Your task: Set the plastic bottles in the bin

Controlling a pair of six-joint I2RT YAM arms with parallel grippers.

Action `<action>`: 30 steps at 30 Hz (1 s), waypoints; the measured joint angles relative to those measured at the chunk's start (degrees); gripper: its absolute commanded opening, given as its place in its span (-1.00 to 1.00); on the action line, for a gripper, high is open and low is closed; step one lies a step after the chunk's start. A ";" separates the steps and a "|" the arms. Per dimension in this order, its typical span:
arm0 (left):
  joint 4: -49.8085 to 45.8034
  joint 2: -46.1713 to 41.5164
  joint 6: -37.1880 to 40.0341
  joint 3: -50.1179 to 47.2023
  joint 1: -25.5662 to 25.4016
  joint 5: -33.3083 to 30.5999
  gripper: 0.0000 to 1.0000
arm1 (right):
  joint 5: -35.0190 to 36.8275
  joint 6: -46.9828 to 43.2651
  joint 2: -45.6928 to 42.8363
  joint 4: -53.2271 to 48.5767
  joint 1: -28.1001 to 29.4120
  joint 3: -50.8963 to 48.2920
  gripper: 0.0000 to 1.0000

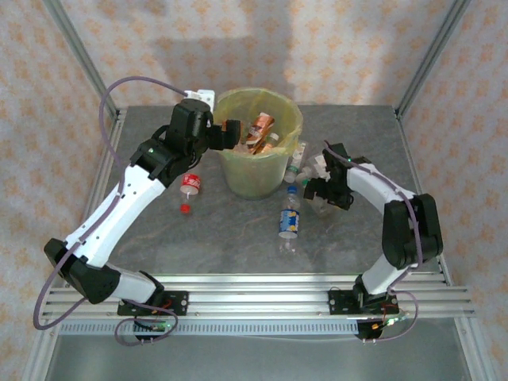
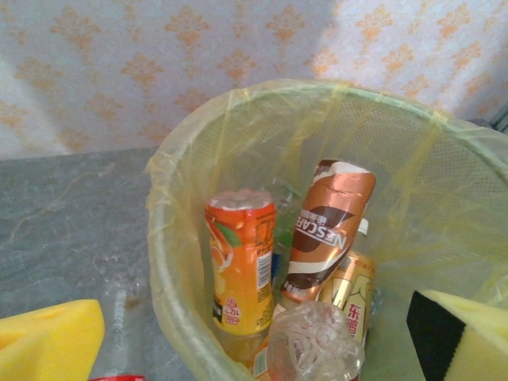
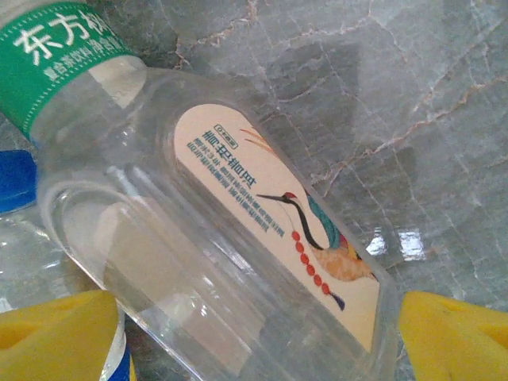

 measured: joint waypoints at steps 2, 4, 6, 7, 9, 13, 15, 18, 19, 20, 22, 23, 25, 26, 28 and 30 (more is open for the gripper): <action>-0.11 0.09 0.00 0.07 0.26 1.01 1.00 | -0.02 -0.48 1.05 -0.04 0.00 1.03 0.83; -0.44 0.31 -0.04 0.07 0.61 1.90 1.00 | -0.09 -1.01 2.47 -0.02 0.00 2.23 0.83; -0.79 0.44 -0.04 0.07 1.07 2.62 1.00 | -0.04 -1.36 3.48 0.00 0.00 3.10 0.83; -0.87 0.44 -0.04 0.07 1.14 2.89 1.00 | -0.04 -1.62 3.89 0.00 0.00 3.41 0.83; -0.90 0.44 -0.04 0.07 1.49 3.41 1.00 | -0.04 -1.84 4.50 -0.02 0.00 3.78 0.90; -1.01 0.44 -0.04 0.07 1.77 3.80 1.00 | -0.39 -2.64 4.81 -0.31 0.00 3.87 0.98; -1.01 0.44 -0.07 0.07 1.77 3.80 1.00 | -0.76 -2.75 4.81 -0.33 0.00 3.87 0.97; -1.03 0.44 -0.07 0.07 1.77 3.80 1.00 | -1.22 -2.86 4.81 -0.39 0.00 3.87 0.95; -1.03 0.44 -0.11 0.07 1.77 3.80 1.00 | -1.22 -2.86 4.81 -0.39 0.00 3.89 0.95; -1.03 0.44 -0.15 0.07 1.77 3.78 1.00 | -1.20 -2.86 4.81 -0.37 0.00 3.89 0.94; -1.03 0.46 -0.20 0.07 1.77 3.80 1.00 | -1.16 -3.06 4.81 -0.33 0.00 3.93 0.94; -1.03 0.46 -0.20 0.07 1.77 3.80 1.00 | -1.14 -3.15 4.94 -0.35 0.00 4.09 0.94; -1.03 0.46 -0.20 0.07 1.77 3.80 1.00 | -1.14 -3.37 5.88 -0.33 0.00 5.07 0.94; -1.03 0.46 -0.20 0.07 1.77 3.78 1.00 | -1.14 -3.50 6.54 -0.22 0.00 5.66 0.94; -1.03 0.46 -0.20 0.07 1.77 3.78 1.00 | -1.16 -3.89 8.11 0.09 0.00 6.86 0.95; -1.05 0.46 -0.20 0.07 1.77 3.78 1.00 | -1.18 -4.15 9.29 0.22 0.00 7.65 0.95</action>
